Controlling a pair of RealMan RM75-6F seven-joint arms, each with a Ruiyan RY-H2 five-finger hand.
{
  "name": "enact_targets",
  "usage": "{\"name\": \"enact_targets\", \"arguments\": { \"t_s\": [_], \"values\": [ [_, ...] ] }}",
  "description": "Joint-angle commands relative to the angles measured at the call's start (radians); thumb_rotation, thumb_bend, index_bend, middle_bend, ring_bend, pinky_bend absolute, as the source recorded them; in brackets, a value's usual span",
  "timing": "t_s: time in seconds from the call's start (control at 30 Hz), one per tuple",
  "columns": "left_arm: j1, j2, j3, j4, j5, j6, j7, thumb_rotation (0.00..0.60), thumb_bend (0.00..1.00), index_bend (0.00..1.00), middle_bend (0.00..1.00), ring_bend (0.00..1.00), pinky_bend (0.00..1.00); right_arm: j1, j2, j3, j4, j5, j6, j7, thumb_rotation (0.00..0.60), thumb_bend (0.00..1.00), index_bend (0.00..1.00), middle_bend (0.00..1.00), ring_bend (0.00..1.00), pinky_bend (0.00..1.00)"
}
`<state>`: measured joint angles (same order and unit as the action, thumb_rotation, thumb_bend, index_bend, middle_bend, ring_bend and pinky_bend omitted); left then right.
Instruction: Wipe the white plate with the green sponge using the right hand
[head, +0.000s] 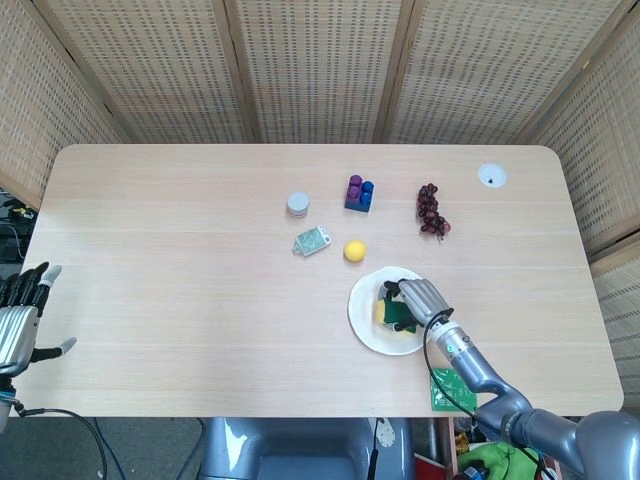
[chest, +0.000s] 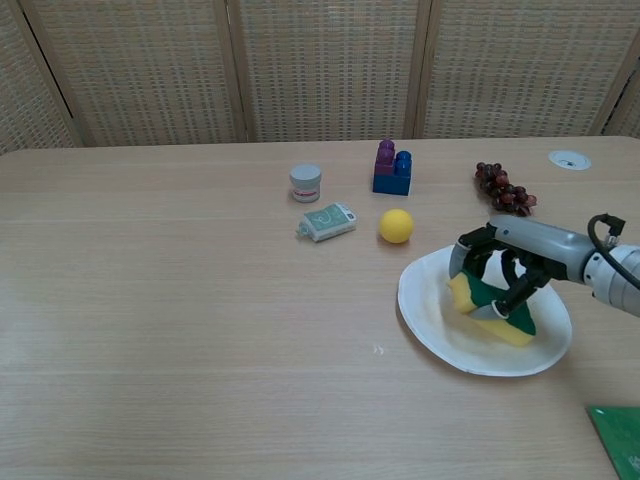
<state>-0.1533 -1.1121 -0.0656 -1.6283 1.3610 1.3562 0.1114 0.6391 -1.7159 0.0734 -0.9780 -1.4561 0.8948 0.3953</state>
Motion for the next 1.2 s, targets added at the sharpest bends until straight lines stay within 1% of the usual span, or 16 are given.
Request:
{"name": "enact_targets", "arguments": {
  "t_s": [0.03,0.23,0.33,0.53,0.67,0.87,1.2],
  "values": [
    [0.0,0.0,0.001,0.001,0.0,-0.002,-0.002,0.6,0.0,0.0,0.0,0.0,0.0,-0.003,-0.01,-0.007,0.022,-0.003,0.0,0.017,0.6,0.19,0.43,0.51,0.39,0.62],
    [-0.002,-0.001,0.004,0.0,0.002,-0.004,0.002,0.6,0.0,0.0,0.0,0.0,0.0,-0.004,-0.016,-0.02,0.041,-0.016,0.003,0.049,0.6,0.19,0.43,0.51,0.39,0.62],
    [-0.001,0.0,0.004,-0.001,0.001,-0.002,0.0,0.6,0.0,0.0,0.0,0.0,0.0,-0.001,-0.003,-0.019,0.029,-0.028,0.018,0.063,0.6,0.19,0.43,0.51,0.39,0.62],
    [0.0,0.002,0.005,-0.004,0.005,0.001,-0.003,0.6,0.0,0.0,0.0,0.0,0.0,0.007,0.047,0.009,-0.029,-0.033,0.059,0.059,0.6,0.19,0.43,0.51,0.39,0.62],
    [0.001,0.005,0.008,-0.007,0.011,0.003,-0.006,0.6,0.0,0.0,0.0,0.0,0.0,0.008,0.062,0.021,-0.043,0.001,0.033,0.029,0.6,0.19,0.43,0.51,0.39,0.62],
    [0.003,0.006,0.01,-0.01,0.016,0.006,-0.008,0.6,0.0,0.0,0.0,0.0,0.0,0.0,0.029,0.004,0.002,0.03,-0.017,0.025,0.6,0.19,0.43,0.51,0.39,0.62],
    [0.004,0.007,0.01,-0.009,0.014,0.008,-0.009,0.6,0.0,0.0,0.0,0.0,0.0,-0.015,-0.026,-0.033,0.082,0.013,-0.038,0.078,0.6,0.19,0.44,0.51,0.39,0.62]
  ]
}}
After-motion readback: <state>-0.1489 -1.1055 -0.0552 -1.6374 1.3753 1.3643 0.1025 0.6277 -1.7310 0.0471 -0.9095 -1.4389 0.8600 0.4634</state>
